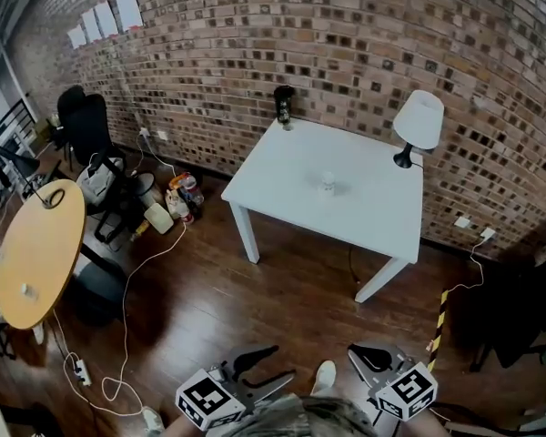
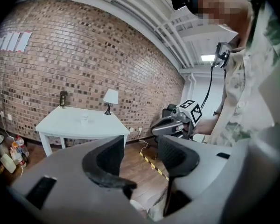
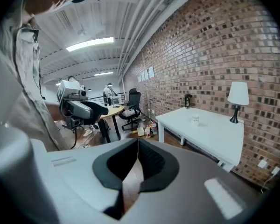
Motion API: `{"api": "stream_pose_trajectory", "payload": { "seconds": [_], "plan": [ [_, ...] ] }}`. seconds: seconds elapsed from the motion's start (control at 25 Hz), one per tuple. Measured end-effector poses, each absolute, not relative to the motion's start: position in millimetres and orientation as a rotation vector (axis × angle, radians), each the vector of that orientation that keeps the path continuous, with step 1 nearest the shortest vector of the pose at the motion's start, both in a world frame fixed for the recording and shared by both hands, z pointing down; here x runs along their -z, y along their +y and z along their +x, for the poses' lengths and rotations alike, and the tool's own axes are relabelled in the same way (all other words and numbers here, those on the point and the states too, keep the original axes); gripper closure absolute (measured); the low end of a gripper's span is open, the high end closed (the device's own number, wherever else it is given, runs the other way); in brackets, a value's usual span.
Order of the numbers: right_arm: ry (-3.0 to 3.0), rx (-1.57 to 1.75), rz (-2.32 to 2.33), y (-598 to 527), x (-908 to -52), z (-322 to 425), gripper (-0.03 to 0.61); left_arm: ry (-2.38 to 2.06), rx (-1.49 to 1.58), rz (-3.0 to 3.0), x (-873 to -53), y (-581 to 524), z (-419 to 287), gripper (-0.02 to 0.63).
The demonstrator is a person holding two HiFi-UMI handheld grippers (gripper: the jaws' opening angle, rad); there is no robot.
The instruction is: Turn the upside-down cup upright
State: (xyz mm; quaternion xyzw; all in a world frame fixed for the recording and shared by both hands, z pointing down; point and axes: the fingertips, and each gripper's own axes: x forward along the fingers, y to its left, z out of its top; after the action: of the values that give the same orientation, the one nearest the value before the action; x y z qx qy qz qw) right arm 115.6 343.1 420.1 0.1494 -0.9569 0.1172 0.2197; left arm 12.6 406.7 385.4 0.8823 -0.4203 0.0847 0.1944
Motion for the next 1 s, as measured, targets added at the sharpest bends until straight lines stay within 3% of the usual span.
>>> {"api": "stream_pose_trajectory", "payload": {
  "seconds": [0.36,1.0],
  "plan": [
    [-2.652,-0.265,0.469,422.1,-405.7,80.3,0.572,-1.143,-0.215,2.536,-384.6,457.4,-13.0,0.378],
    [-2.649,-0.203,0.459,467.5,-399.3,55.7,0.575,-1.199,-0.216,2.51,-387.9,501.1,-42.2,0.379]
  ]
}}
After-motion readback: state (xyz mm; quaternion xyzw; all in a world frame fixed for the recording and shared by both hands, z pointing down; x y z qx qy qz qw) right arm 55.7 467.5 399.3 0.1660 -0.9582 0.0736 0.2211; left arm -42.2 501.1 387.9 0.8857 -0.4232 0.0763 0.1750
